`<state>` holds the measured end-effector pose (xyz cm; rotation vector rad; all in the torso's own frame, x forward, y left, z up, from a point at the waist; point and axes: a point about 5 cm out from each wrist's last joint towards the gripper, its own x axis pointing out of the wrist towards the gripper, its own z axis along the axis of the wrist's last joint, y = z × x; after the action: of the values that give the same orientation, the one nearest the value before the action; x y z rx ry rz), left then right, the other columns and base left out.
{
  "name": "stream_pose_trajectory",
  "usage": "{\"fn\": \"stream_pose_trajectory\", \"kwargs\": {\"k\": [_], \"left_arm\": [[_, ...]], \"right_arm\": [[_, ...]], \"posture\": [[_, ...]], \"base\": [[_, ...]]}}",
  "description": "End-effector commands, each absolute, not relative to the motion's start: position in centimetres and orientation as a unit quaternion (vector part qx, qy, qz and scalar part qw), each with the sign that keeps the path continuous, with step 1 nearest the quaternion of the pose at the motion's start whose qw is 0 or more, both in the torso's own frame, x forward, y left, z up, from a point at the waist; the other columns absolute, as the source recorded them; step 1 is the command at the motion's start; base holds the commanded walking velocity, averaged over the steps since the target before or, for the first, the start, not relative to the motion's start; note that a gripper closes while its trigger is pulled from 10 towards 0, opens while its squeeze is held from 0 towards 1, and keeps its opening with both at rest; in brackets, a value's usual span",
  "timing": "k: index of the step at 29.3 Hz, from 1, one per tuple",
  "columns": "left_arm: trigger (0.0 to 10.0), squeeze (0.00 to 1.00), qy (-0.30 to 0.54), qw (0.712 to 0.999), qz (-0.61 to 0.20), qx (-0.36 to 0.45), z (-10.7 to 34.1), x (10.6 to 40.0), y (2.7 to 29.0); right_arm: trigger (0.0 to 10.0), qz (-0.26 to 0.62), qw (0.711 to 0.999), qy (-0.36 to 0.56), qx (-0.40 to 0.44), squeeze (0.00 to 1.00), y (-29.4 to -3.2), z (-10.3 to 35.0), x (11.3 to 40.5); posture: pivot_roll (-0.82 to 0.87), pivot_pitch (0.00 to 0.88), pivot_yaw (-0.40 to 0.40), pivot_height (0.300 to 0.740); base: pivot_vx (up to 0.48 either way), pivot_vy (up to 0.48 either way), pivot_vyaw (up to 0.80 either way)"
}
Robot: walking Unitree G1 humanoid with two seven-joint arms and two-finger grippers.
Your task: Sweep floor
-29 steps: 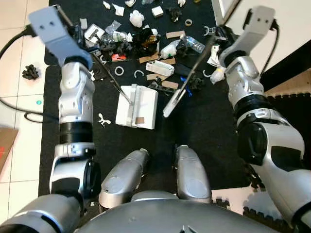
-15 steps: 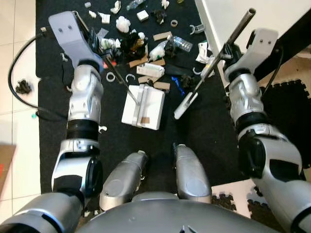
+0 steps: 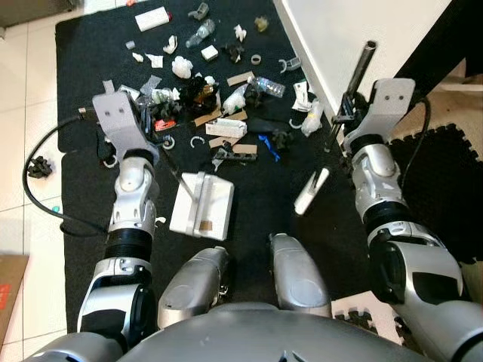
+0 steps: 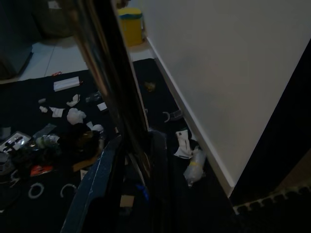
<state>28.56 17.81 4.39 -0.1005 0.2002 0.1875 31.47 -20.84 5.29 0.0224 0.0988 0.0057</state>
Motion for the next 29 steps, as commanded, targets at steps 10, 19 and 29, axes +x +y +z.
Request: {"fn": "stream_pose_trajectory", "kwargs": {"k": [10, 19, 29], "left_arm": [[10.0, 0.0, 0.105, 0.987, 0.122, -0.025, 2.7, 26.9, 18.3], [10.0, 0.0, 0.101, 0.988, 0.114, -0.012, 2.4, 26.6, 17.8], [10.0, 0.0, 0.096, 0.989, 0.113, -0.009, 2.7, 27.0, 17.8]], "right_arm": [[10.0, 0.072, 0.994, 0.076, 0.021, 0.0, -17.9, 3.7, 30.6], [10.0, 0.075, 0.994, 0.081, 0.023, 0.0, -17.5, 3.3, 30.4], [10.0, 0.077, 0.993, 0.081, 0.03, 0.0, -17.2, 3.4, 30.5]], "posture": [[-0.02, 0.0, 0.006, 0.74], [-0.02, 0.003, 0.005, 0.74], [-0.02, 0.004, 0.008, 0.74]], "base": [[0.0, 0.0, 0.0], [0.0, 0.0, 0.0], [0.0, 0.0, 0.0]]}}
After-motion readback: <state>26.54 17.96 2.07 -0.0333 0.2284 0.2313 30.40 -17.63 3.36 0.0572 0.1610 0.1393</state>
